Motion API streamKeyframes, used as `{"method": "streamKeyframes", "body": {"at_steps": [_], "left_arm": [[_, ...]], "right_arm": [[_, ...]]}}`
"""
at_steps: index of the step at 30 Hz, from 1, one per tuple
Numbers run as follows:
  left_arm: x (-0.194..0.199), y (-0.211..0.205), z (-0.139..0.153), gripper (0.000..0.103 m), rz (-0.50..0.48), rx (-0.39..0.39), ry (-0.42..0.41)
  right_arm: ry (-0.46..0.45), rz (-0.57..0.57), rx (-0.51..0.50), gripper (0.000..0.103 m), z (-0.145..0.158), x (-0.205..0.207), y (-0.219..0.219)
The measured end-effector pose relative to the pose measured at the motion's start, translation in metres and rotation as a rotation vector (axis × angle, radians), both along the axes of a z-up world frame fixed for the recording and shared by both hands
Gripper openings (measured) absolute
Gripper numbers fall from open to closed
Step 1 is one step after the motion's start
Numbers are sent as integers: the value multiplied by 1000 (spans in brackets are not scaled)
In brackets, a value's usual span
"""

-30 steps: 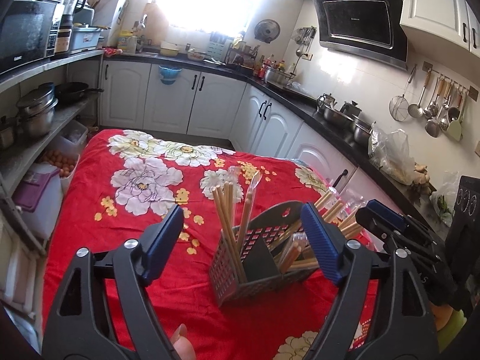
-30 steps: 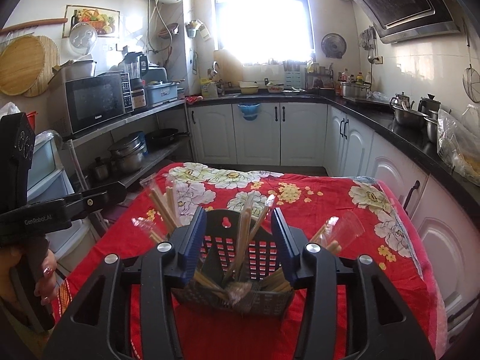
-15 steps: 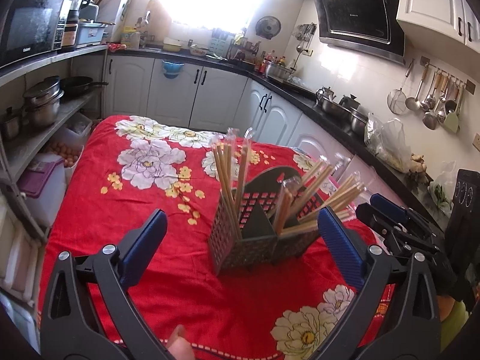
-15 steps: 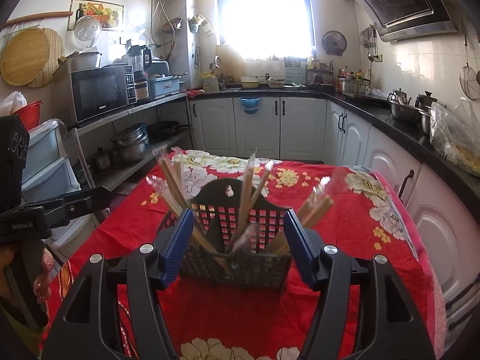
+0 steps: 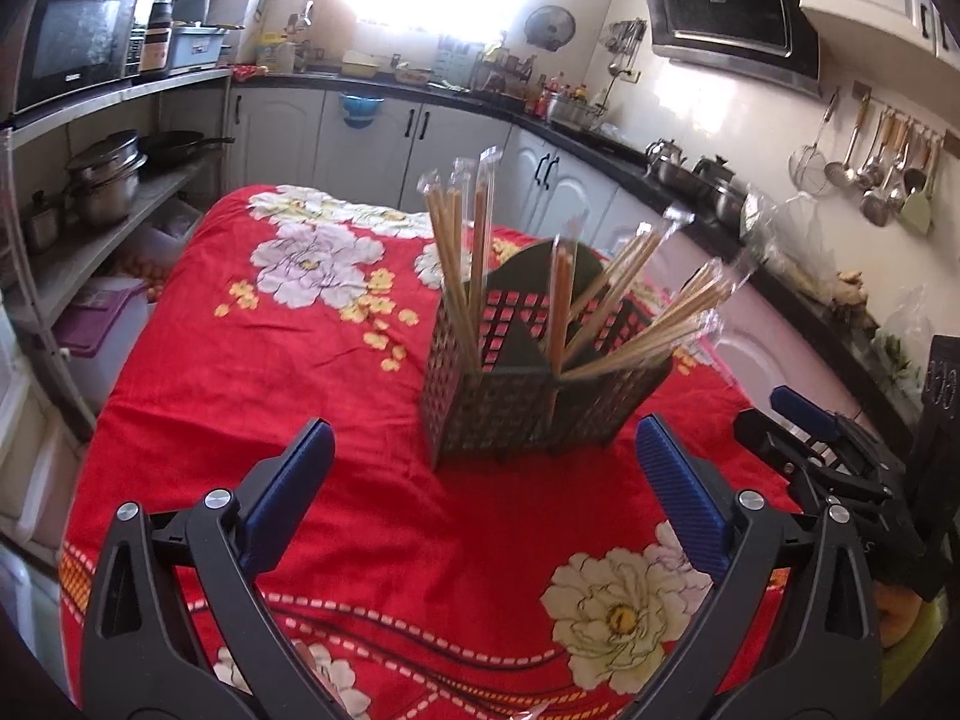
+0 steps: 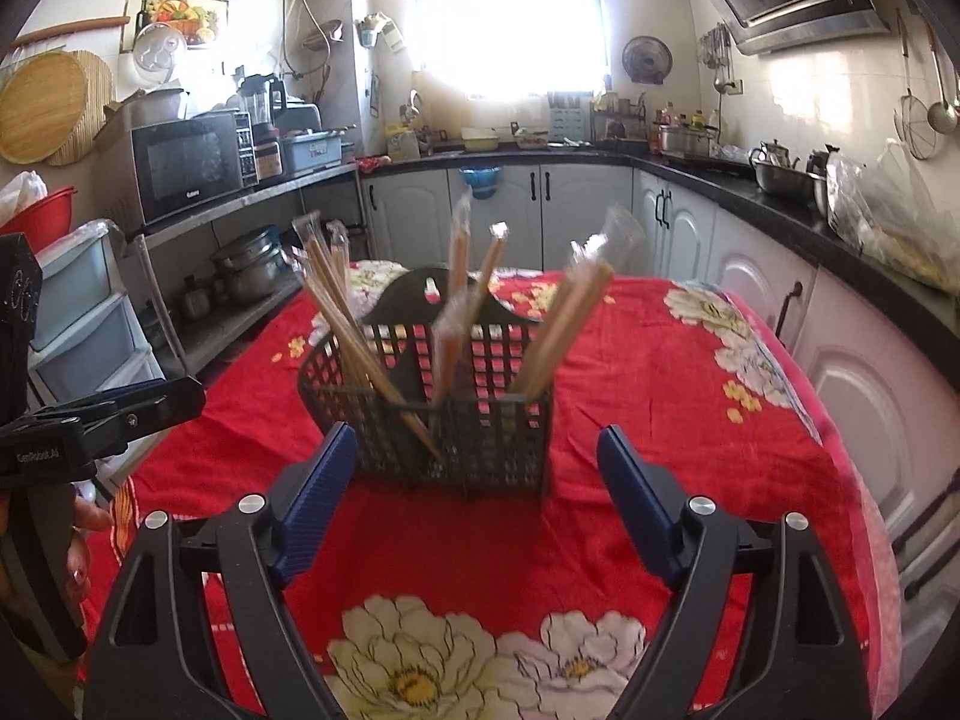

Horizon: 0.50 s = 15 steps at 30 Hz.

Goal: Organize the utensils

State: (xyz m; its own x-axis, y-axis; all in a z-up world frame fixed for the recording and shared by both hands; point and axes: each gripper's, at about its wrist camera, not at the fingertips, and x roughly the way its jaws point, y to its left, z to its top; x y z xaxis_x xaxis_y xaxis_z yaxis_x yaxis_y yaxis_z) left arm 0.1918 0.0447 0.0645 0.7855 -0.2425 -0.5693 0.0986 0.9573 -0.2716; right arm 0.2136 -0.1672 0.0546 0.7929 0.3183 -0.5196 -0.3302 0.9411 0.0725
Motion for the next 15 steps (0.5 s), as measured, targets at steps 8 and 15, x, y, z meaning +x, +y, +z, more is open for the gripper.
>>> {"method": "streamKeyframes", "body": {"at_steps": [8, 15], "left_arm": [[-19, -12, -23, 93, 46, 49, -8], [-31, -25, -40, 93, 68, 95, -10]], "right_arm": [[10, -31, -24, 89, -25, -16, -12], [31, -39, -41, 90, -46, -28, -17]]}}
